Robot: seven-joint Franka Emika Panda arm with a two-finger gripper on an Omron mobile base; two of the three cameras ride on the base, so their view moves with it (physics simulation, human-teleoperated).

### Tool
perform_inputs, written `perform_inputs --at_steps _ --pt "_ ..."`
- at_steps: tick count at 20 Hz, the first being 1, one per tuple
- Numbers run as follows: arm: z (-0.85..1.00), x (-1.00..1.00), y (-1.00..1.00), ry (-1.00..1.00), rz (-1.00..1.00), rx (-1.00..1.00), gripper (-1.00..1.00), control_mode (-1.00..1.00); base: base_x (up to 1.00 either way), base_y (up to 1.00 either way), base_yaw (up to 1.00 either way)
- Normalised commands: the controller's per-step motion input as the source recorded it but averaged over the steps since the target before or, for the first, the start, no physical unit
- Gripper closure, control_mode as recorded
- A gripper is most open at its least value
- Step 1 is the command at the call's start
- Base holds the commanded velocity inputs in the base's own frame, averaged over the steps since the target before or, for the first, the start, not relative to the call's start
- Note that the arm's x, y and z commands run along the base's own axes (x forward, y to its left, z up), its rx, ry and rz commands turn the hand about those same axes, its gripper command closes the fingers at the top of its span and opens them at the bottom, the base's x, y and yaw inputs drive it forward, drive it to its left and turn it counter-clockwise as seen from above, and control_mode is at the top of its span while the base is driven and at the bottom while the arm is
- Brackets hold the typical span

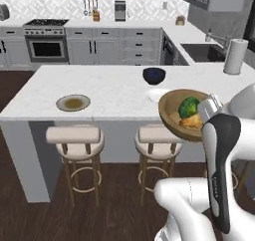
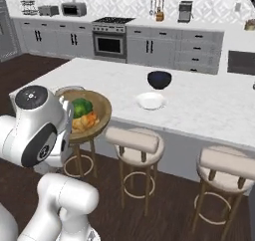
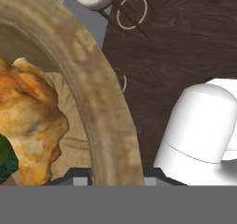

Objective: Pick the chicken drumstick and broccoli from their plates and place them in the bowl. Then put the bowl in the fridge.

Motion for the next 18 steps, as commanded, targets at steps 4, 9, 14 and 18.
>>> perform_inputs --at_steps 4,9,14,18 --pt "0.0 0.0 0.0 0.0 0.0 0.0 1.0 1.0 0.0 1.0 0.45" --pt "0.0 0.0 0.0 0.0 0.0 0.0 1.0 1.0 0.0 1.0 0.34" --pt "0.0 0.0 0.0 0.0 0.0 0.0 1.0 1.0 0.0 1.0 0.28" --pt "0.0 0.0 0.0 0.0 0.0 0.0 1.0 1.0 0.54 1.0 0.12"
